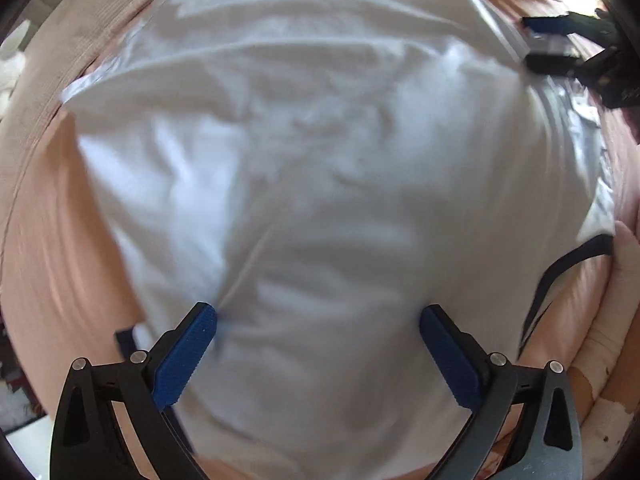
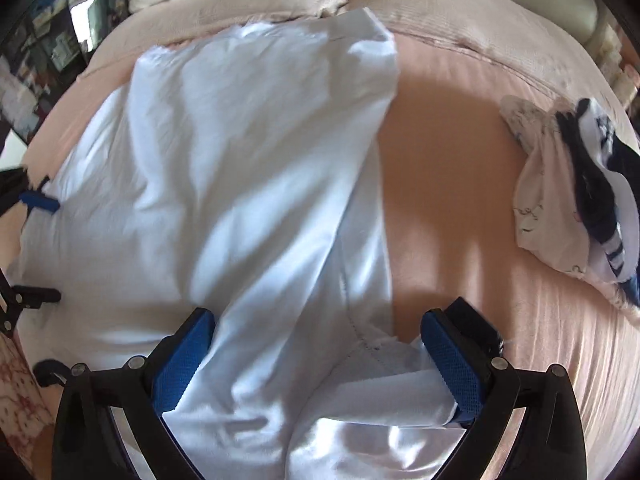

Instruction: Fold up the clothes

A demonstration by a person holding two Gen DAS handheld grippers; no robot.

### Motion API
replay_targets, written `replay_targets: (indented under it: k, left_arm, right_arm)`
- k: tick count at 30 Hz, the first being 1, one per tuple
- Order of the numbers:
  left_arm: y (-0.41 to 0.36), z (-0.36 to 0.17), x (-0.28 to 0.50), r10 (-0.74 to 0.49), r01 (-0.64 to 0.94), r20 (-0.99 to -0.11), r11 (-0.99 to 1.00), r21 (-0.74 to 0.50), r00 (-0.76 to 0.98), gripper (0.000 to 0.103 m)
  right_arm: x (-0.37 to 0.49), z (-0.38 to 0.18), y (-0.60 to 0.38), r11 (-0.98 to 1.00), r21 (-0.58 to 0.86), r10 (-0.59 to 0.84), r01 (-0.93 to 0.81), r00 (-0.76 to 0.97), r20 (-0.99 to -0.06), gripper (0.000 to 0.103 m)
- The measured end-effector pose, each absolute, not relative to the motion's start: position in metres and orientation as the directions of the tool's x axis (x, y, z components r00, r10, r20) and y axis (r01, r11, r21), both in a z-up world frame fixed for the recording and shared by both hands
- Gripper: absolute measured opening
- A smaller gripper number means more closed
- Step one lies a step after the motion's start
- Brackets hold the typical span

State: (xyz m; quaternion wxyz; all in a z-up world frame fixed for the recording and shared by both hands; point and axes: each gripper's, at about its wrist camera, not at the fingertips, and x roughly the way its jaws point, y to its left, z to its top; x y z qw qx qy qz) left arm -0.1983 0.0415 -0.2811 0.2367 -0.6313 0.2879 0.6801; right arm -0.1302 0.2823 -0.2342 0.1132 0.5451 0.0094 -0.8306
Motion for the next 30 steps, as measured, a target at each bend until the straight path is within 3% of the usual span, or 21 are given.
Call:
replay_targets:
  k: [3,7,9,11,14,16,18,22,26,30]
  left_arm:
    - [0.030,-0.270,-0.198,0.058,-0.635,-0.994,-0.772,0.010,-0.087,0.103]
    - [0.035,-0.277,-0.207,0.148,-0.531,-0.987,-0.843,-0.092,-0.063,0.103]
    - [0.041,-0.274,-0.212,0.173,-0.499,-0.979,-0.861,-0.098,-0.106,0.103]
    - [0.048,-0.271,-0.216,0.196,-0.474,-0.968,-0.875,-0.101,-0.156,0.103]
    - [0.073,-0.284,-0.209,0.152,-0.522,-0.957,-0.853,0.000,-0.248,0.103]
    - [0.080,-0.290,-0.201,0.117,-0.573,-0.952,-0.817,0.070,-0.283,0.103]
    - [0.065,-0.289,-0.207,0.110,-0.549,-0.975,-0.835,0.013,-0.192,0.103]
    - [0.040,-0.276,-0.209,0.121,-0.502,-0.987,-0.863,-0.052,-0.105,0.103]
    - [0.023,-0.251,-0.214,0.331,-0.396,-0.922,-0.888,-0.234,-0.199,0.103]
    - [0.029,-0.244,-0.211,0.322,-0.410,-0.884,-0.896,-0.170,-0.338,0.103]
  right_arm:
    - [-0.138,-0.227,0.291,-0.969,0.195,-0.240,0.150,-0.409,-0.881,0.103]
    - [-0.141,-0.261,0.267,-0.976,0.013,-0.084,0.216,-0.325,-0.942,0.103]
    - [-0.139,-0.250,0.264,-0.971,-0.019,-0.072,0.240,-0.364,-0.929,0.103]
    - [-0.137,-0.236,0.265,-0.969,0.041,-0.139,0.244,-0.400,-0.906,0.103]
    - [-0.139,-0.230,0.255,-0.957,0.027,-0.161,0.289,-0.451,-0.878,0.103]
    - [-0.147,-0.250,0.250,-0.953,0.004,-0.121,0.303,-0.367,-0.922,0.103]
    - [-0.152,-0.255,0.255,-0.958,0.038,-0.135,0.283,-0.331,-0.934,0.103]
    - [-0.156,-0.222,0.293,-0.974,0.161,-0.212,0.161,-0.389,-0.897,0.103]
    - [-0.157,-0.214,0.344,-0.952,0.285,-0.213,-0.113,-0.425,-0.880,0.103]
    - [-0.143,-0.234,0.386,-0.895,0.294,-0.163,-0.336,-0.367,-0.916,0.103]
